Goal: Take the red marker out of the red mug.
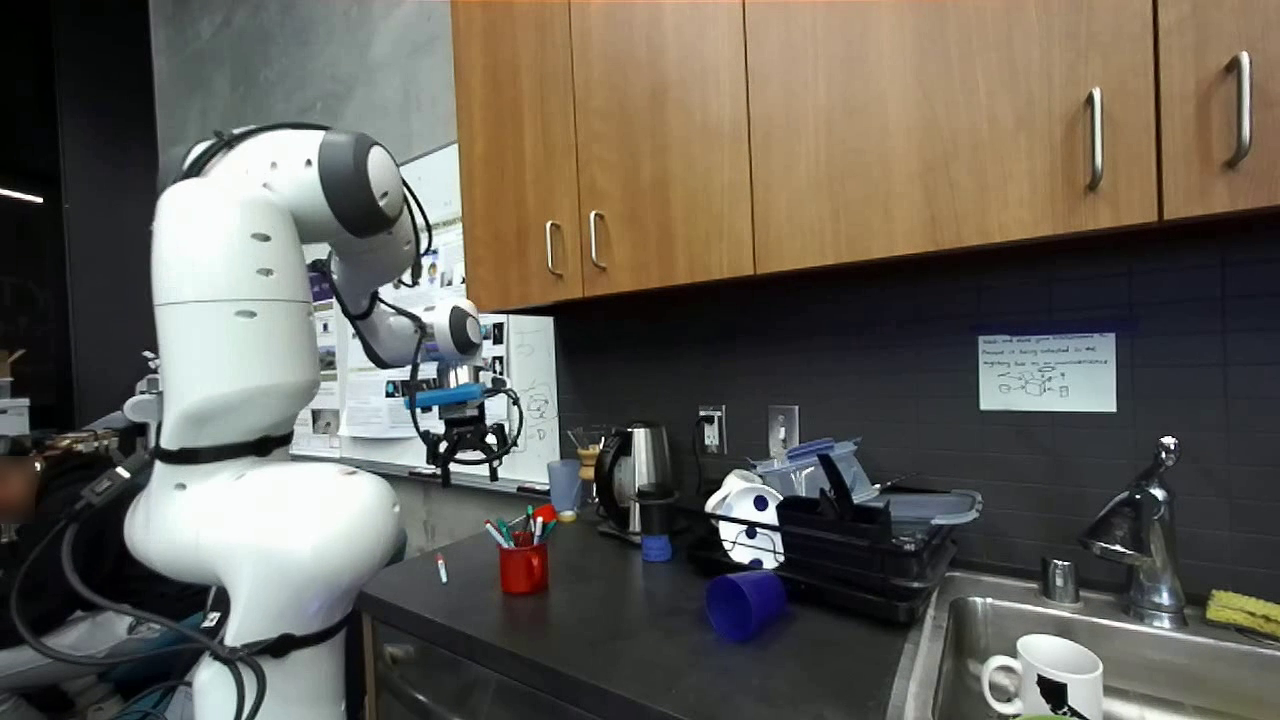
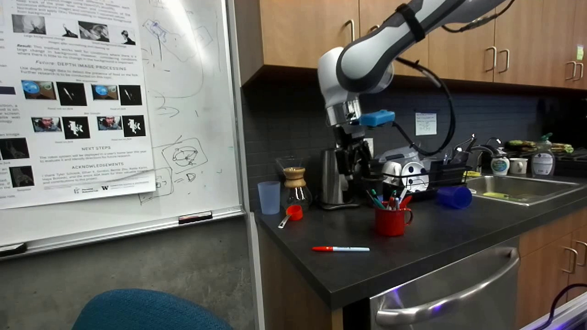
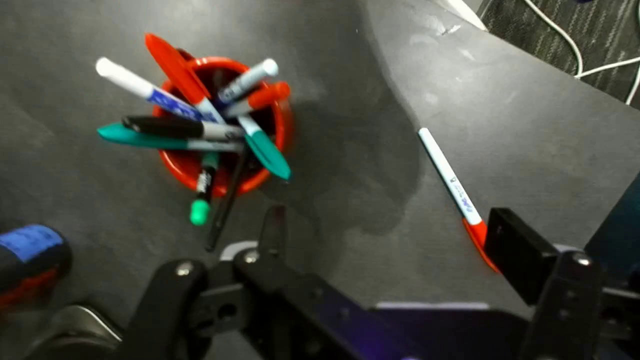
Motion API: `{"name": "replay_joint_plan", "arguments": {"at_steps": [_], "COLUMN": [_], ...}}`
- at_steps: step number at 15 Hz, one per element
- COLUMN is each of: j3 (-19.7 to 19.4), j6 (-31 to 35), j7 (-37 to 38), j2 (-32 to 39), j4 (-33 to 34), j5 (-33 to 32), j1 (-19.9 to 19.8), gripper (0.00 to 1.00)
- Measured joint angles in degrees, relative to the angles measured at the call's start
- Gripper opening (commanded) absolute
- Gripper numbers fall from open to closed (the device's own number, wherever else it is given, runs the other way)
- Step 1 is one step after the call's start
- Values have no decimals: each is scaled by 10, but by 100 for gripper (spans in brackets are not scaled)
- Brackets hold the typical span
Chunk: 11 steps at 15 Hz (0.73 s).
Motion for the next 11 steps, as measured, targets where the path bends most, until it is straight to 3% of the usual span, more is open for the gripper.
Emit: {"name": "replay_joint_plan", "arguments": {"at_steps": [6,11], "j3": [-36,-67], "j6": [34,34], "j7": [46,37], "j2": [-157,-249], "j4": [-151,-218], "j5": [47,60], "j1": [-41,-62], "gripper": [100,100]}}
